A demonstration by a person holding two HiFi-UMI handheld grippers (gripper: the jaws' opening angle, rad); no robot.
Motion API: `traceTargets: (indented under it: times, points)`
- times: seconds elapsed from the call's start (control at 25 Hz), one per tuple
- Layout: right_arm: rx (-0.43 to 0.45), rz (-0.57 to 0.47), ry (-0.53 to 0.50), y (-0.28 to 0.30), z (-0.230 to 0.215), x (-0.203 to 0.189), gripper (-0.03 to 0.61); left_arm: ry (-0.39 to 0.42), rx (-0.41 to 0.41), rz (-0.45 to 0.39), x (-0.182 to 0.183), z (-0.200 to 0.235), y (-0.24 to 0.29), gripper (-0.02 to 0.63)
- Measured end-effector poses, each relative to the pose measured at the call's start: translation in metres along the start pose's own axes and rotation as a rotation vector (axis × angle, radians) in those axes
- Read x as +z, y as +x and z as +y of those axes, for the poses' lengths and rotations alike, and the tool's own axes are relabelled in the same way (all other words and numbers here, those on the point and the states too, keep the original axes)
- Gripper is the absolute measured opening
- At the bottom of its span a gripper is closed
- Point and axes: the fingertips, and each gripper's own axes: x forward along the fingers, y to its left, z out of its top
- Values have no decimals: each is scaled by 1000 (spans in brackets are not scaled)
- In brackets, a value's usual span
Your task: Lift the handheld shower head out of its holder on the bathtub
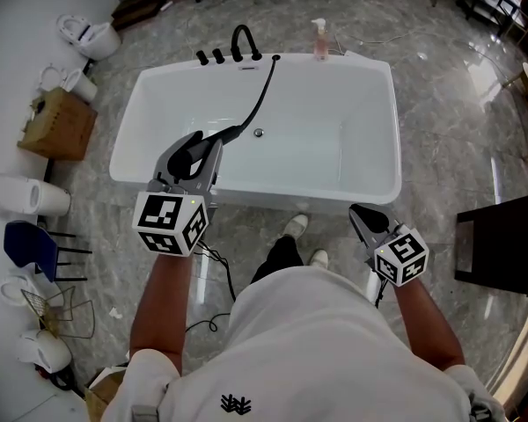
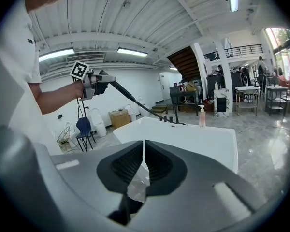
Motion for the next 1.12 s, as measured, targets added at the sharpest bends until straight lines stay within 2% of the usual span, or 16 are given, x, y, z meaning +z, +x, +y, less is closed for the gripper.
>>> traceTargets:
  times: [1.12]
  points:
    - [-14,-6,-2,2,-5,1,12,16,-43,-12,14,-15,7,140]
